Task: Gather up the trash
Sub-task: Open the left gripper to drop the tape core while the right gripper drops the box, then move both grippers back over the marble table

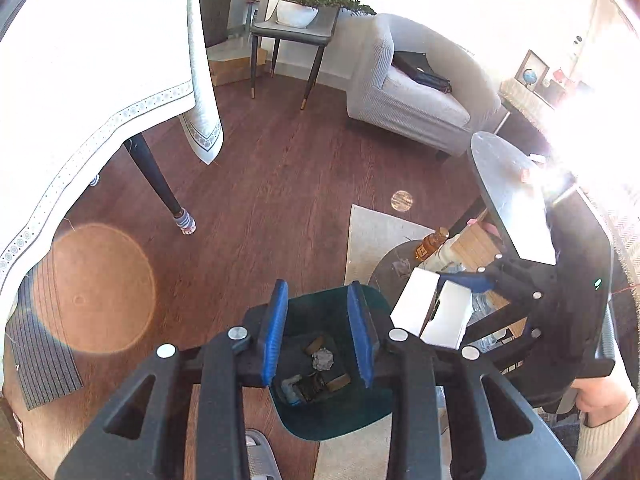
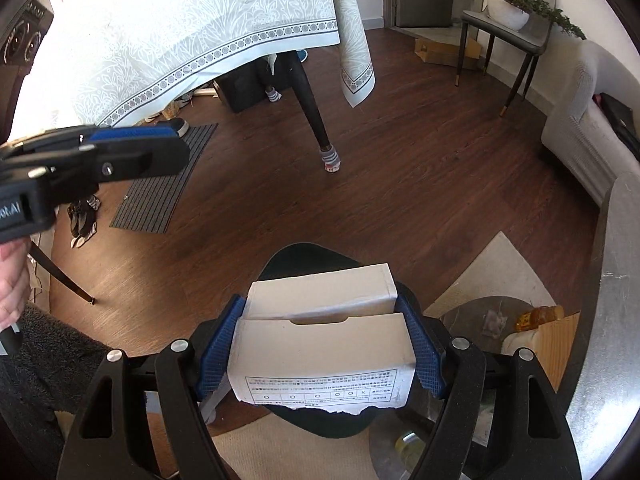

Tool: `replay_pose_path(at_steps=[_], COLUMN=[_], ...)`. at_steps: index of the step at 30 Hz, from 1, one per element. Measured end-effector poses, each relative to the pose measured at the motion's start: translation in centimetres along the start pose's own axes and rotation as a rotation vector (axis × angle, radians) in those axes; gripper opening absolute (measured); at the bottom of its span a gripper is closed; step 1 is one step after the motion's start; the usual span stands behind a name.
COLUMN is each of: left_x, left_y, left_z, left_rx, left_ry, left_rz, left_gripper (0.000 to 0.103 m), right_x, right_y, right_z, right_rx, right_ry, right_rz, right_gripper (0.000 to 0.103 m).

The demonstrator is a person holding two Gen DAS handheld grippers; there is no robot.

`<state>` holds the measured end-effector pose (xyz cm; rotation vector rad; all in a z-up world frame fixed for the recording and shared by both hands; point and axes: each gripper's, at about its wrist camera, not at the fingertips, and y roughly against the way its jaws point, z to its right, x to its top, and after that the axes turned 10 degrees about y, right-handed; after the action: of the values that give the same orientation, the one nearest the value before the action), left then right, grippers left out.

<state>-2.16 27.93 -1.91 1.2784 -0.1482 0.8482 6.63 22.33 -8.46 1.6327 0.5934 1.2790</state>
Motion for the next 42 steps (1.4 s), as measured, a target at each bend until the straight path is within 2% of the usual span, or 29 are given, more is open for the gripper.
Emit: replay_pose_path(at_steps=[8, 16, 19, 22, 30, 38, 42], left_x=[1.0, 1.4, 1.9, 2.2, 3.0, 3.6, 3.7], left_y=[1.9, 2.5, 2.8, 3.4, 4.2, 5.0, 5.2], left_z=[1.6, 2.9, 3.3, 3.9, 5.0, 6.2, 7.0], left_rx=[-0.035, -0.057, -0.069, -0.085, -0.088, -0.096, -0.106], left_ry=[-0.037, -0.036, -0.025, -0.019, -0.019, -0.026, -0.037], left_rz=[0.073, 0.096, 0.113, 0.132, 0.174, 0.222, 0.233], left_gripper=[0.030, 0.030, 0.030, 0.030, 0.030, 0.030, 0.030], right_x=[-0.7, -2.1, -2.8, -3.2, -3.1, -2.0, -1.7], right_y=[-1.8, -3.3, -4.0, -3.8, -1.1, 4.3, 7.1], right_z=[-0.1, -0.8, -0.9, -0.9, -0.8, -0.4, 0.2], right_rx=[0.012, 0.010, -0.006, 0.007, 0.040, 0.044, 0.024], right_ry=[0.007, 0.033, 0.037, 0.032, 0.018, 0.014, 0.012], right_rz=[-0.061, -0.129, -0.162, -0.163, -0.083, 0.093, 0.165], right_gripper=[0.077, 0.077, 0.084, 0.085, 0.085, 0.085, 0.078])
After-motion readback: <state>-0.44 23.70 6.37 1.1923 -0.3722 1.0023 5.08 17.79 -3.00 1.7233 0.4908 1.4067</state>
